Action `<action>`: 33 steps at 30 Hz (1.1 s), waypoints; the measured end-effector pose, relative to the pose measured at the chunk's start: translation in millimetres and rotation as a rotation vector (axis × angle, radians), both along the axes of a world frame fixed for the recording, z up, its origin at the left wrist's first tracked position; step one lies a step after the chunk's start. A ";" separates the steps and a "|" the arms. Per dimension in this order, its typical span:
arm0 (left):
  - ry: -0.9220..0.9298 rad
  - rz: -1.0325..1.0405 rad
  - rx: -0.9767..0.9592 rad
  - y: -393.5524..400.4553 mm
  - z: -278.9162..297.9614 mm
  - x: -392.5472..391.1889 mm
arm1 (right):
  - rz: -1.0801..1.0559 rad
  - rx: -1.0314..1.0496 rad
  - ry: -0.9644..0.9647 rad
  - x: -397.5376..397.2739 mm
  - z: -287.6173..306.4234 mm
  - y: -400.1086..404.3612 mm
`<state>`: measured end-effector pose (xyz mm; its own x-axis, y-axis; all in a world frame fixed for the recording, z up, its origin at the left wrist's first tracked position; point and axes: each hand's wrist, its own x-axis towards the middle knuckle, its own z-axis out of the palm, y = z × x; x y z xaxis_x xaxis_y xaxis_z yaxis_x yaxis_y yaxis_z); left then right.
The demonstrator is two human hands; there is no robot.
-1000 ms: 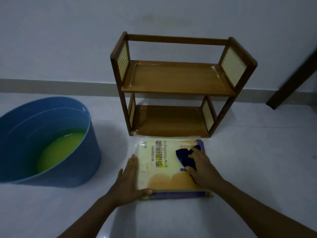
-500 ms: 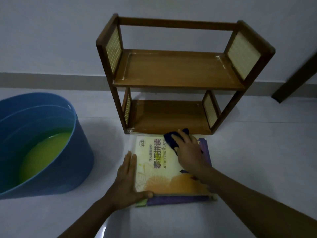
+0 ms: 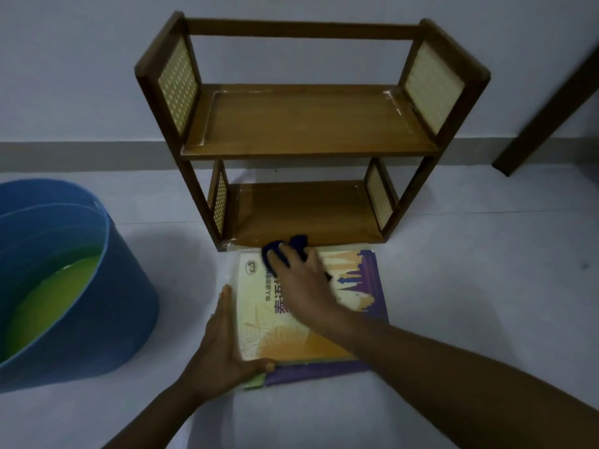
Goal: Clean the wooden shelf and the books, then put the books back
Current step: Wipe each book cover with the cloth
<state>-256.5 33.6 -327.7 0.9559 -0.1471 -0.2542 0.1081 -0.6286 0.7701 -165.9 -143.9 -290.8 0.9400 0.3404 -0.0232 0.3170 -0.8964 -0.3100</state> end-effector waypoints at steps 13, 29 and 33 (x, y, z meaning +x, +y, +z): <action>-0.028 -0.126 0.222 3.4 -8.0 -0.9 | -0.202 -0.063 -0.069 10.7 -18.3 -56.1; -0.032 -0.122 0.244 0.3 -9.9 -2.2 | -0.058 -0.066 -0.129 -69.3 3.7 -64.3; -0.069 -0.113 0.189 4.2 -17.4 -5.8 | 0.567 -0.016 -0.049 -72.1 -13.2 -6.0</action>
<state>-262.4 37.8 -345.1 0.9520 -0.2105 -0.2221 -0.0201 -0.7673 0.6410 -238.0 -149.8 -303.9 0.6101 0.7923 0.0069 0.7639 -0.5859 -0.2706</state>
